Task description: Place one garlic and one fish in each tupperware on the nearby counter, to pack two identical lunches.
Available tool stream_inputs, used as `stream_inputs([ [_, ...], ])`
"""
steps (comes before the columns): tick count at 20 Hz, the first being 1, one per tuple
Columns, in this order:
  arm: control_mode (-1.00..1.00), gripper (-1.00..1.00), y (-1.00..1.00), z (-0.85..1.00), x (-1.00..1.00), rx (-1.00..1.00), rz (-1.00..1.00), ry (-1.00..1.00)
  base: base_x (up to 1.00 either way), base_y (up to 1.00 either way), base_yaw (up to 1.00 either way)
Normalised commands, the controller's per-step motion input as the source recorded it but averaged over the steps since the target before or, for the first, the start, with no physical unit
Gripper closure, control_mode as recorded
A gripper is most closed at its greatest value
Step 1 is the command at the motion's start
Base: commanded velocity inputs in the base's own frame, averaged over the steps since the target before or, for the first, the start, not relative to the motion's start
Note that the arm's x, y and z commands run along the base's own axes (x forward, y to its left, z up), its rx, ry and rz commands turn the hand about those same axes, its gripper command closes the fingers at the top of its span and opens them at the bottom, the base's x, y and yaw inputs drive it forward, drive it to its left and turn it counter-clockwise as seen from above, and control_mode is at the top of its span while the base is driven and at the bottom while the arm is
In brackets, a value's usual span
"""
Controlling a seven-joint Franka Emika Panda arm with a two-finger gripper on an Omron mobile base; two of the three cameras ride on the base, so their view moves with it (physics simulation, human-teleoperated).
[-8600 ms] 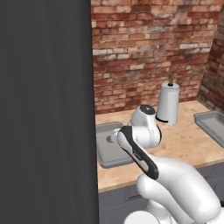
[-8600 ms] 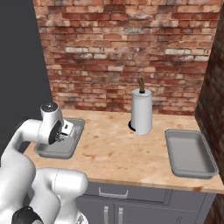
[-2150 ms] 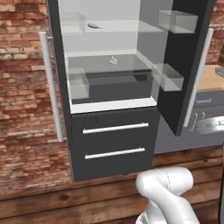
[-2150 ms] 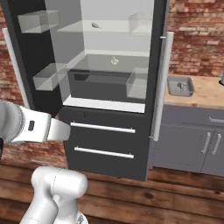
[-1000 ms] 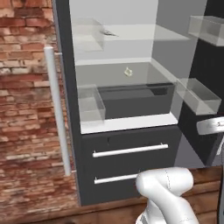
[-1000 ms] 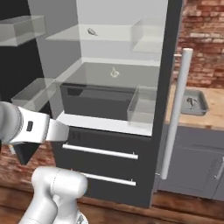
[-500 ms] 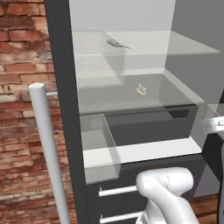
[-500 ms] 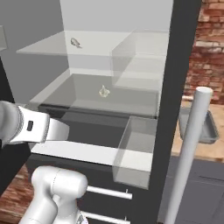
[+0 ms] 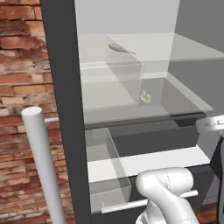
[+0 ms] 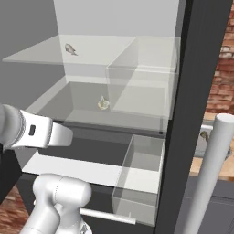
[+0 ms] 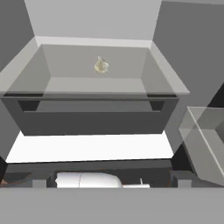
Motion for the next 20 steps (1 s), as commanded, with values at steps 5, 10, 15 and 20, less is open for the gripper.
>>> stream_inputs([
  [5,-1.0,-1.0,0.2,-0.05,0.36,0.0,0.0,0.0,0.0,0.0,0.0],
  [10,-1.0,-1.0,0.22,-0.25,0.62,0.0,0.0,0.03,0.0,0.0,0.0],
  [15,-1.0,-1.0,0.1,-0.35,0.82,0.09,0.0,0.07,0.0,0.0,0.0],
  [20,-1.0,-1.0,0.0,-0.28,0.75,0.03,0.0,0.05,0.0,0.0,0.0],
])
